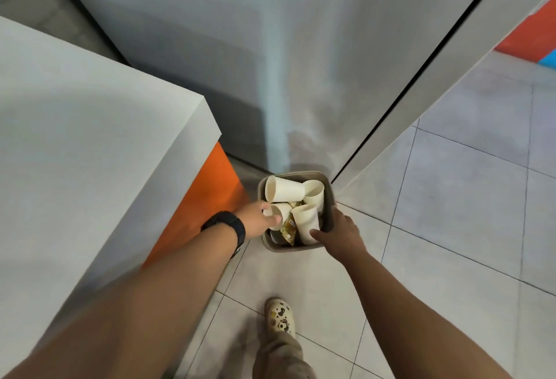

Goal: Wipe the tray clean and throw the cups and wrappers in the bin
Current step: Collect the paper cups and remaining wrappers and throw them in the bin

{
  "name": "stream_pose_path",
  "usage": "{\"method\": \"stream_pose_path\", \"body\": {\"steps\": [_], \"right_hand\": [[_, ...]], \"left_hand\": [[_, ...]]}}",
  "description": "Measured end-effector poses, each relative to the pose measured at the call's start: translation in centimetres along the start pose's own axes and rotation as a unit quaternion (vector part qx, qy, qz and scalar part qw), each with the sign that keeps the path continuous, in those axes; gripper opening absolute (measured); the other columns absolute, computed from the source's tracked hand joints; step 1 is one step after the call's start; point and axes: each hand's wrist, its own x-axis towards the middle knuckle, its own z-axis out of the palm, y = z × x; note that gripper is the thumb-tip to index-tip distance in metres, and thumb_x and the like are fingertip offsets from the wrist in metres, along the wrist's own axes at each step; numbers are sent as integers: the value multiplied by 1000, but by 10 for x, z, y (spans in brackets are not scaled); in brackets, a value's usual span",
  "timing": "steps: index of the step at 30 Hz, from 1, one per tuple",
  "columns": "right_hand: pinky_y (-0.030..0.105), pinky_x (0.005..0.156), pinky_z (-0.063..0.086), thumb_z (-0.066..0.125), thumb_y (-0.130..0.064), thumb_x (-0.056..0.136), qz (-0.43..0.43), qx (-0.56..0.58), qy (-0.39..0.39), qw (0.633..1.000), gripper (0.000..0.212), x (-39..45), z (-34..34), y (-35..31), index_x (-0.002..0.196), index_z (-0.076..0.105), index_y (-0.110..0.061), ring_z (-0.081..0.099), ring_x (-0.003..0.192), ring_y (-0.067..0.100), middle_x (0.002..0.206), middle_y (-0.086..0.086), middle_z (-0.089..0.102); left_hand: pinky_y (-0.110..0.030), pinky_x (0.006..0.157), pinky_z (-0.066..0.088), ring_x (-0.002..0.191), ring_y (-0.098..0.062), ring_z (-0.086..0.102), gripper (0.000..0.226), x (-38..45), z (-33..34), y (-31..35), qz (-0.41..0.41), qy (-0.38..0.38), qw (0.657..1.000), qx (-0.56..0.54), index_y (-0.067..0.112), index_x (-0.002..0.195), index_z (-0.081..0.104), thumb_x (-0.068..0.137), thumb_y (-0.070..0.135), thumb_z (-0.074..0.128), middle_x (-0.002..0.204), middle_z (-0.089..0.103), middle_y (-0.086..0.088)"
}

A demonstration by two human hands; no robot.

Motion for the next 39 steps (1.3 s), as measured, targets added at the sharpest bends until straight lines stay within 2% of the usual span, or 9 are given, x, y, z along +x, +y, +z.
{"method": "stream_pose_path", "body": {"steps": [4,8,14,17,20,25,30,34,39], "right_hand": [[43,101,42,65,-46,79,2,17,4,1000,70,-9,-4,-11,140,41,-22,48,121,30,133,9,52],[38,101,41,65,-38,83,-47,85,31,995,55,-28,-11,-52,133,51,-22,51,120,26,132,5,53],[25,88,43,63,-31,87,-171,177,59,967,31,-65,-33,-123,117,66,-23,59,111,17,120,0,62],[18,81,47,62,-28,90,-196,234,68,950,22,-89,-46,-154,112,65,-25,60,98,11,114,-3,61],[22,89,48,62,-23,90,-245,292,94,920,15,-116,-59,-185,104,66,-28,61,99,8,110,-4,63],[20,78,47,59,-27,93,-318,263,101,905,17,-161,-67,-235,108,67,-27,57,85,-3,111,-5,62],[28,89,49,59,-25,92,-389,242,55,887,16,-201,-47,-279,106,67,-26,57,93,-2,112,-6,61],[10,79,40,58,-26,93,-433,195,36,879,16,-232,-17,-314,106,66,-28,56,92,-6,111,-10,58],[12,79,39,59,-22,92,-475,189,-16,859,13,-277,39,-357,101,65,-30,57,98,5,111,-9,59]], "left_hand": [[-27,89,39,107,-18,53,46,-24,-9,-12,-6,19,1000,5,13,134,50,95,38,51,128,57,-6],[-31,104,36,132,-22,44,52,-51,-26,-14,2,79,997,-11,18,142,42,95,38,52,146,43,-3],[-28,104,36,129,-16,47,47,-104,-53,-2,75,174,977,-94,24,137,47,93,39,53,143,48,4],[-24,106,35,125,-10,49,44,-134,-64,-1,103,210,954,-186,25,135,49,92,37,55,139,51,8],[-38,104,44,119,-9,54,37,-165,-76,-7,130,249,923,-264,29,127,54,91,37,56,131,57,9],[-37,99,49,107,-9,59,25,-219,-100,-38,138,312,868,-361,29,117,59,91,29,57,108,62,15],[-41,96,50,103,-10,62,15,-261,-115,-96,114,368,830,-404,38,99,63,85,33,58,106,65,10],[-41,96,50,102,-11,63,12,-296,-119,-147,105,411,793,-438,39,94,64,87,30,60,104,66,9],[-41,96,50,102,-10,63,12,-342,-117,-223,82,459,754,-462,39,97,64,87,33,61,103,65,12]]}}
